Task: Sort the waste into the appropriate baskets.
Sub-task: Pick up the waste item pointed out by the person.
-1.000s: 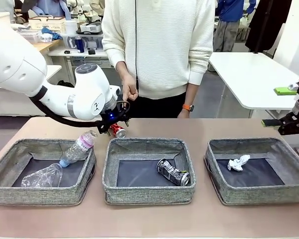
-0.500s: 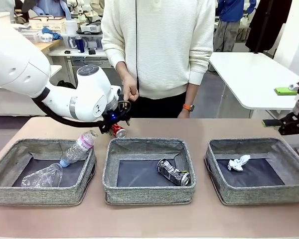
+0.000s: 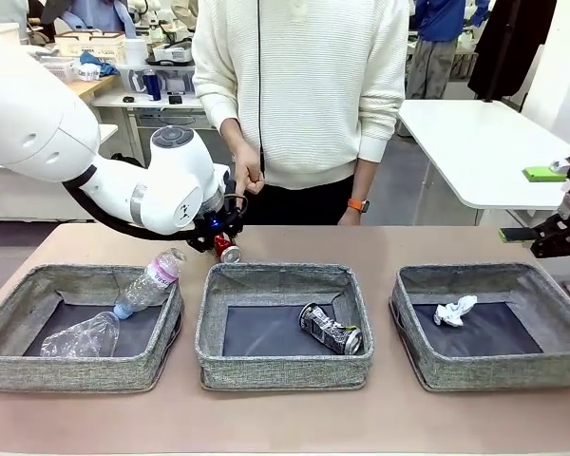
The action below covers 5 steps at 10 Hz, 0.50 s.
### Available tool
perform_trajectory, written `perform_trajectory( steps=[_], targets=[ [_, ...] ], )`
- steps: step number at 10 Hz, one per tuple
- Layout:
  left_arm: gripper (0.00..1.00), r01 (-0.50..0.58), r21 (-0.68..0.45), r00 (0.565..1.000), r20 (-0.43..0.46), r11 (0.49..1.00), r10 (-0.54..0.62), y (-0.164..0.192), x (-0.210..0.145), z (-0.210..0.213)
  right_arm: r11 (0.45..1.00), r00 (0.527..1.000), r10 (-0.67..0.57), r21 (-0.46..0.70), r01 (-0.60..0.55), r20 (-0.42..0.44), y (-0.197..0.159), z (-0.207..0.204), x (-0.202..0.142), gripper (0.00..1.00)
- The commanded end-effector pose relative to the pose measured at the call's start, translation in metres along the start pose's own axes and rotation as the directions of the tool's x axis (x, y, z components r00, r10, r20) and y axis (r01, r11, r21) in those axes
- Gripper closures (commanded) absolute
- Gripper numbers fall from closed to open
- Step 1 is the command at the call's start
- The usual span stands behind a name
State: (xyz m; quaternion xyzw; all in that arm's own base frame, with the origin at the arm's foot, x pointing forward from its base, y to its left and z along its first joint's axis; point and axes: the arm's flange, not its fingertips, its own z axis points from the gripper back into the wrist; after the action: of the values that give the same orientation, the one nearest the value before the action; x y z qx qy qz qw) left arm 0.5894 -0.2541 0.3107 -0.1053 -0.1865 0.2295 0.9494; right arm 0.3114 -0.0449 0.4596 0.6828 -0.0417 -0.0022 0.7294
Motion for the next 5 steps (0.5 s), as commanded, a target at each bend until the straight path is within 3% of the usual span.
perform_trajectory(
  steps=[1,5],
  targets=[
    [1.0,-0.013,0.04,1.0,0.01,0.999,0.013,-0.008,-0.0025,-0.0016,1.0,1.0,-0.019,0.01,0.019,0.001,0.0056,-0.0002,-0.0003,0.0],
    [1.0,-0.012,0.055,1.0,-0.007,0.998,0.013,-0.0086,-0.0032,-0.0027,1.0,1.0,-0.019,0.01,0.019,0.001,0.0056,-0.0002,-0.0003,0.0]
  ],
)
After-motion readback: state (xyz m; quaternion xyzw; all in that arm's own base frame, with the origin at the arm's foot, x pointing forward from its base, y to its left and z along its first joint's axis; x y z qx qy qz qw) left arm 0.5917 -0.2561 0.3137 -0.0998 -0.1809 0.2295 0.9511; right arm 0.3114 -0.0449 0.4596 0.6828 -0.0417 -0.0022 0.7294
